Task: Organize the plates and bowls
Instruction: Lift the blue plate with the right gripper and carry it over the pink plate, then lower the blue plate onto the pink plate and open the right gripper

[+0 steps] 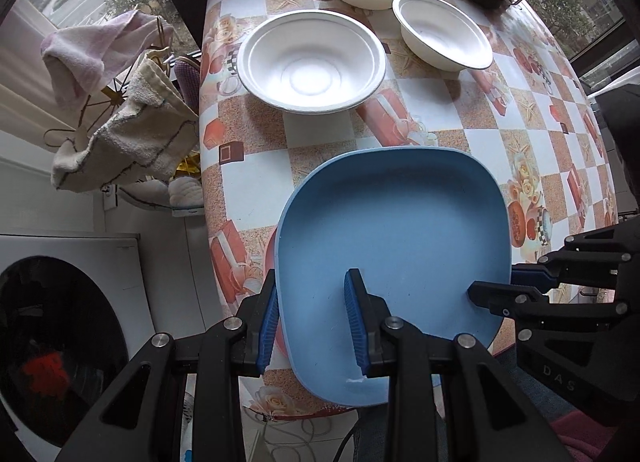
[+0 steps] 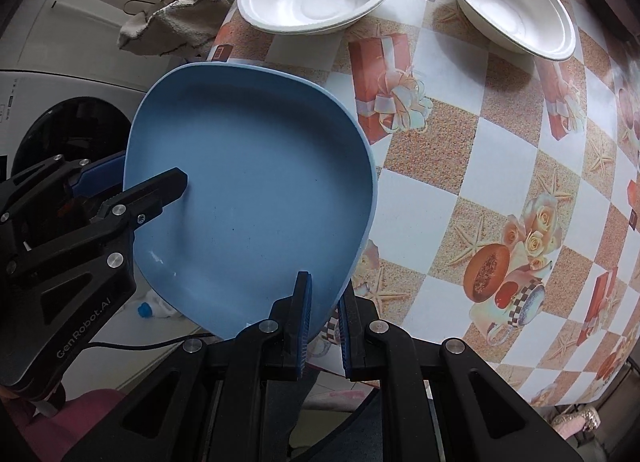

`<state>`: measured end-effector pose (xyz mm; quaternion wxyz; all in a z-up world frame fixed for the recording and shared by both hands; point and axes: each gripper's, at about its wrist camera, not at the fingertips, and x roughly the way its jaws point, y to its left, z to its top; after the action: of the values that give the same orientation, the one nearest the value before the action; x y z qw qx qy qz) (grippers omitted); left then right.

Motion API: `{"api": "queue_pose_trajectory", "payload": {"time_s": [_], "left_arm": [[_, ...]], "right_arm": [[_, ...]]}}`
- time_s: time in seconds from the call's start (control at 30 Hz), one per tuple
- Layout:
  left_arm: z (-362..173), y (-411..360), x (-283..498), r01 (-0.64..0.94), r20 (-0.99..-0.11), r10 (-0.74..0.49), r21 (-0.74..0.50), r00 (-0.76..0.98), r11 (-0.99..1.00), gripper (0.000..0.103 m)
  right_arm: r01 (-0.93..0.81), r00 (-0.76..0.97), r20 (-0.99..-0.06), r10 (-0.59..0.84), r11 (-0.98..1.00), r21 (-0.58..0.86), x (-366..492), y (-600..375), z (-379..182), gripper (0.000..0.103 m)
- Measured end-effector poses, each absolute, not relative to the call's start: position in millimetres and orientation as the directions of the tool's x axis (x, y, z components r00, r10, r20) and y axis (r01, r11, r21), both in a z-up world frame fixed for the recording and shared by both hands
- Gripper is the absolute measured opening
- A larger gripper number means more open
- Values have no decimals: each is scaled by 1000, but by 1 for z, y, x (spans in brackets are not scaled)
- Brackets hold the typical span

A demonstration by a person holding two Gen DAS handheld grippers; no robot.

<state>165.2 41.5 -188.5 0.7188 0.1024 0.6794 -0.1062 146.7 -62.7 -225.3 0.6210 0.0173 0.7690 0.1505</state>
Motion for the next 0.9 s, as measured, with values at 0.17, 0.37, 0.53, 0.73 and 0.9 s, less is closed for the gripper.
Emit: {"api": "queue_pose_trajectory", "payload": {"time_s": [0.17,0.37,0.53,0.73,0.9], "left_arm": [[-198,47,164,278,-999,2,13,38,960,37],[-207,50,163,279,-999,28,36,32,960,41],[-215,47,159,283,-998,56,61,23,957,57],[-209,50,157,261,-998,21,35,58,965,63],[-195,58,164,226,-991,-53,-24,124,974,76]], "right_arm": [[-176,-270,-939,214,948,266,143,-51,-238,16],[-184,-281,-937,208,946,266,143,-43,-246,16],[-172,-284,-929,239,940,295,137,-46,-247,16],[-127,-249,-940,234,954,271,140,-62,-241,62],[-46,-194,-947,257,962,270,140,-88,-231,88]]}}
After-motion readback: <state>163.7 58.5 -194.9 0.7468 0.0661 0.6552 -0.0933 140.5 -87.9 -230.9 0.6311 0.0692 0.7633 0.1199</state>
